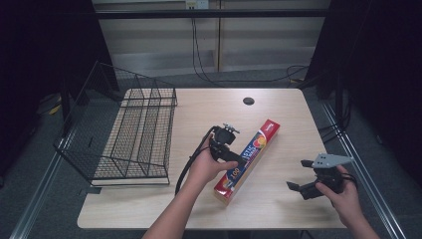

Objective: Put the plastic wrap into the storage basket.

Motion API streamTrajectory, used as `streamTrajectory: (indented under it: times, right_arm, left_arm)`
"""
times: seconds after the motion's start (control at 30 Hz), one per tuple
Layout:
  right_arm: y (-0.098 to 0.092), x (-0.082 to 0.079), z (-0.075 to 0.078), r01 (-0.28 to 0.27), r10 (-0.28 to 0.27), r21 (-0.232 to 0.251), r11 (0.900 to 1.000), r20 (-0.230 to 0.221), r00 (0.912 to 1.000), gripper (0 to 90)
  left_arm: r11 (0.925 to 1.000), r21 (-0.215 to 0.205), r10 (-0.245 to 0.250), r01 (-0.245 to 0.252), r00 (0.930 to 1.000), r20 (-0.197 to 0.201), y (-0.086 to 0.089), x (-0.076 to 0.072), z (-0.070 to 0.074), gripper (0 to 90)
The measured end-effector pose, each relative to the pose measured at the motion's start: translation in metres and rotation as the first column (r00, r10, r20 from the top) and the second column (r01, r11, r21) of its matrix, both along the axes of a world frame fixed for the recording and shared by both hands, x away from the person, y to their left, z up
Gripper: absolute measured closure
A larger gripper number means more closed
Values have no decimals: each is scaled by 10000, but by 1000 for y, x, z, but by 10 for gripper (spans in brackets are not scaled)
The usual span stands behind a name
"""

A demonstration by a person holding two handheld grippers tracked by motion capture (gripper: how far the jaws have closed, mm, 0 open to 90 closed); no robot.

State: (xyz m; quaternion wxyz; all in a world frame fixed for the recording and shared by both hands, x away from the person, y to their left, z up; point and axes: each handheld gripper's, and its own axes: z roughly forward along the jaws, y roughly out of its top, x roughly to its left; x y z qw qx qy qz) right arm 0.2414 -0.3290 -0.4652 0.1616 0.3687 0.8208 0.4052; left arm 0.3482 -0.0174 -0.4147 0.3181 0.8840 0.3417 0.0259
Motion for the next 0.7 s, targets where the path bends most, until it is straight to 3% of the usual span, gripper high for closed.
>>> streamTrajectory:
  times: [0.57,0.7]
  right_arm:
    - [0,0,0,-54,55,57,10000,-12,10000,18]
    - [0,0,1,-32,32,26,10000,22,10000,18]
  left_arm:
    - [9997,254,40,-30,9993,-381,-31,9,-9,37]
    - [9996,289,-1,19,9981,-624,-38,13,-15,46]
